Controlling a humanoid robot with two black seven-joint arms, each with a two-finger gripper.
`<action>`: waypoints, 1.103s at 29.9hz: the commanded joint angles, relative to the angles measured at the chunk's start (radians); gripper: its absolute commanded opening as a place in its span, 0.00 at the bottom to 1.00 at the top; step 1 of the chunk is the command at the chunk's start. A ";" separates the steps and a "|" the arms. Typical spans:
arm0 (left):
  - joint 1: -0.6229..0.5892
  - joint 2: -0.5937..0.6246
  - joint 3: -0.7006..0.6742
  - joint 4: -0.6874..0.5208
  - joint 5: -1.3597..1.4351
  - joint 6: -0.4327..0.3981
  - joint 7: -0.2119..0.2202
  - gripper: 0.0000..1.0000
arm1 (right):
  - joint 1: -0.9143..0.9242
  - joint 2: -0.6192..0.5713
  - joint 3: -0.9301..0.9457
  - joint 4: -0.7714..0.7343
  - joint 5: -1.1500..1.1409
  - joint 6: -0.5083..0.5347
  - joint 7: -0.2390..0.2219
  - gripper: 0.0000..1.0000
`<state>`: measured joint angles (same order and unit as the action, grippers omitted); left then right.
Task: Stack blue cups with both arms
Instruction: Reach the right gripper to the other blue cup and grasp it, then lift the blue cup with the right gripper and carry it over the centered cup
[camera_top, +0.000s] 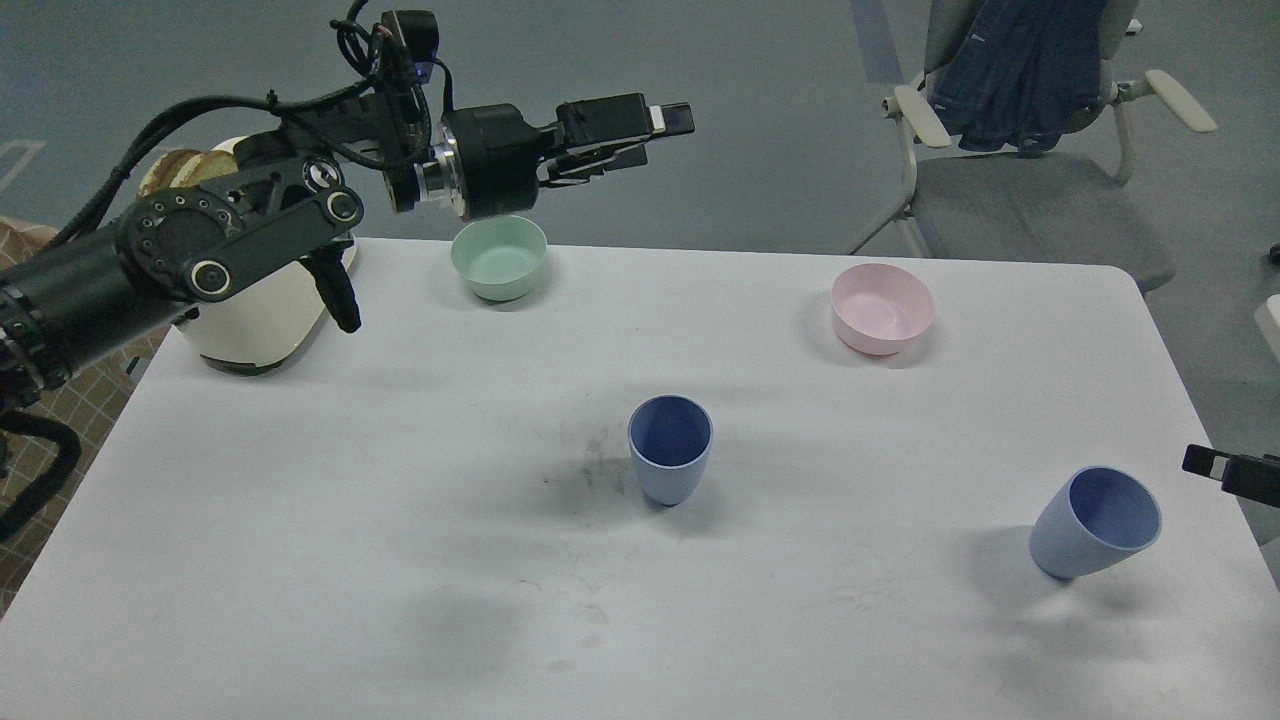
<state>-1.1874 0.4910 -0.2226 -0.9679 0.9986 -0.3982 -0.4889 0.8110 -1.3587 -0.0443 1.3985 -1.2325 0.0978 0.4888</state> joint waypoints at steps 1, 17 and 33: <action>0.000 0.001 0.000 0.000 0.002 -0.001 0.000 0.94 | -0.001 0.024 -0.012 -0.007 -0.037 -0.001 0.000 0.99; 0.000 0.006 0.003 -0.002 0.006 -0.001 0.000 0.94 | -0.056 0.084 -0.015 -0.029 -0.068 -0.001 -0.007 0.29; 0.002 0.006 0.002 0.000 0.008 -0.001 0.000 0.94 | -0.012 0.066 0.018 -0.003 -0.065 -0.001 -0.027 0.00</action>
<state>-1.1872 0.4972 -0.2213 -0.9679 1.0058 -0.3989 -0.4887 0.7720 -1.2794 -0.0423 1.3835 -1.2991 0.0972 0.4601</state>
